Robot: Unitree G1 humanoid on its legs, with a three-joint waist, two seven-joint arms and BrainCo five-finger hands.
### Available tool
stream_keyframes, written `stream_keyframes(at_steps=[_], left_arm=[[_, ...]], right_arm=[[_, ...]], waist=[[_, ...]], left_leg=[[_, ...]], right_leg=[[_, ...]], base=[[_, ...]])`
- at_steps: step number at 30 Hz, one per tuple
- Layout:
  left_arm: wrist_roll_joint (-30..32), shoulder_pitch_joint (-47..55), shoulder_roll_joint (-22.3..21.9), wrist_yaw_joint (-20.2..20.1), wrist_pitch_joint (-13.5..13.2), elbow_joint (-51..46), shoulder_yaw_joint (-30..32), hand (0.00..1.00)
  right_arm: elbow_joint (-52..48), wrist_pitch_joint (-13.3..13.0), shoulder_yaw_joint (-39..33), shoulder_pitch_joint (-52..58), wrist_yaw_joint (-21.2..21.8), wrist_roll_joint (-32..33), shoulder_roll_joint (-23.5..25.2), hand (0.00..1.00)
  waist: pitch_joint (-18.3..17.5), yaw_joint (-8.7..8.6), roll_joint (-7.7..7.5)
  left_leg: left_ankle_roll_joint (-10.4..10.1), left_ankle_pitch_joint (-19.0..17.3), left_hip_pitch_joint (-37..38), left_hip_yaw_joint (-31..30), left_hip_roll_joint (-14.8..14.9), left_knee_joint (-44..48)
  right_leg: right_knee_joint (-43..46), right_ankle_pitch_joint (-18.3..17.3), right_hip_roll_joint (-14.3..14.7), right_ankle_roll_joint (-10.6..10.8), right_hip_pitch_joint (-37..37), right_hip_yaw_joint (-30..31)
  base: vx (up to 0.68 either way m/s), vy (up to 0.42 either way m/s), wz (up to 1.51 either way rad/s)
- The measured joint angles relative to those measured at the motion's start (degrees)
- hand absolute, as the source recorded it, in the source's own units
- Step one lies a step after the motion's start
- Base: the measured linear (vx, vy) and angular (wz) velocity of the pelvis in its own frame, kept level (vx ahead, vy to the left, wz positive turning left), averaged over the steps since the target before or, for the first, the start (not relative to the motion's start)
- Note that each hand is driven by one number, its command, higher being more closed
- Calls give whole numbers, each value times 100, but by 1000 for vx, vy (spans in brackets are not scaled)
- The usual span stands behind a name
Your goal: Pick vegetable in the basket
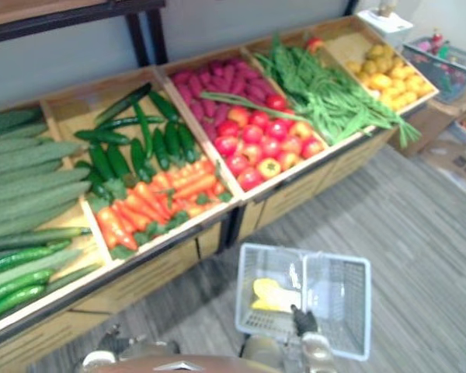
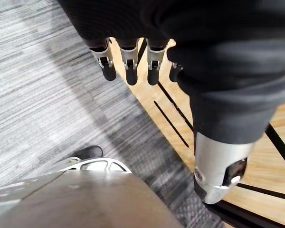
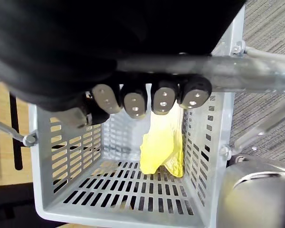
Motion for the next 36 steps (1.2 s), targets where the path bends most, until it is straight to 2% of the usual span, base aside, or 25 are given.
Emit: stream_keyframes(at_steps=[5, 9, 13, 16, 20, 25, 27, 36], left_arm=[[12, 139, 0, 65, -220, -688, -459, 0], [151, 125, -233, 208, -404, -823, -426, 0], [-214, 134, -563, 729, -402, -864, 350, 0], [-1004, 143, -644, 1004, -403, -910, 959, 0], [-1958, 166, -651, 1127, -405, -817, 1651, 0], [-2541, 274, -669, 967, -318, 4, 2348, 0], [-2990, 362, -707, 797, -220, 303, 2538, 0], [-3738, 364, -798, 347, -77, 616, 2757, 0]], right_arm=[[31, -3, 62, -7, -42, 0, -112, 100], [40, -6, 63, 3, -139, 0, -230, 100], [107, -11, 18, 6, -168, 0, -252, 100], [165, -3, -147, 18, -171, -10, -239, 100], [169, 17, -423, 61, -167, -16, -242, 100], [249, 108, -647, 51, -154, -55, -252, 100], [257, 108, -650, 55, -139, -70, -255, 100], [335, 119, -620, -16, 15, -237, -288, 100]], waist=[[-103, -3, 120], [-185, -12, 285], [-176, -9, 334], [-177, -4, 342], [-197, -24, 376], [-241, -33, 461], [-253, -73, 463], [-264, -74, 465]], left_leg=[[6, 4, -106, -110, -107, -33], [6, 5, -172, -349, -89, -32], [5, 4, -95, -374, -56, -32], [3, 2, 49, -362, -57, -31], [-35, -48, 121, -324, -50, -58], [-69, -101, 312, -199, -6, -225], [-76, -113, 313, -173, 6, -227], [-82, -116, 453, -49, -4, -319]], right_leg=[[-195, 41, -42, 26, 35, -66], [-258, 43, -15, 27, 47, -163], [-335, 32, 20, 5, 170, -194], [-349, 27, 20, -2, 301, -166], [-396, 30, 39, 1, 344, -91], [-520, 118, 130, -12, 428, 33], [-522, 118, 146, -11, 434, 64], [-524, 124, 174, -5, 437, 175]], base=[[68, 32, 6], [77, -28, 9], [42, -38, 0], [-4, -20, -5], [-65, -32, -7], [-67, -42, -14], [-77, -48, -12], [-19, -33, -7]])
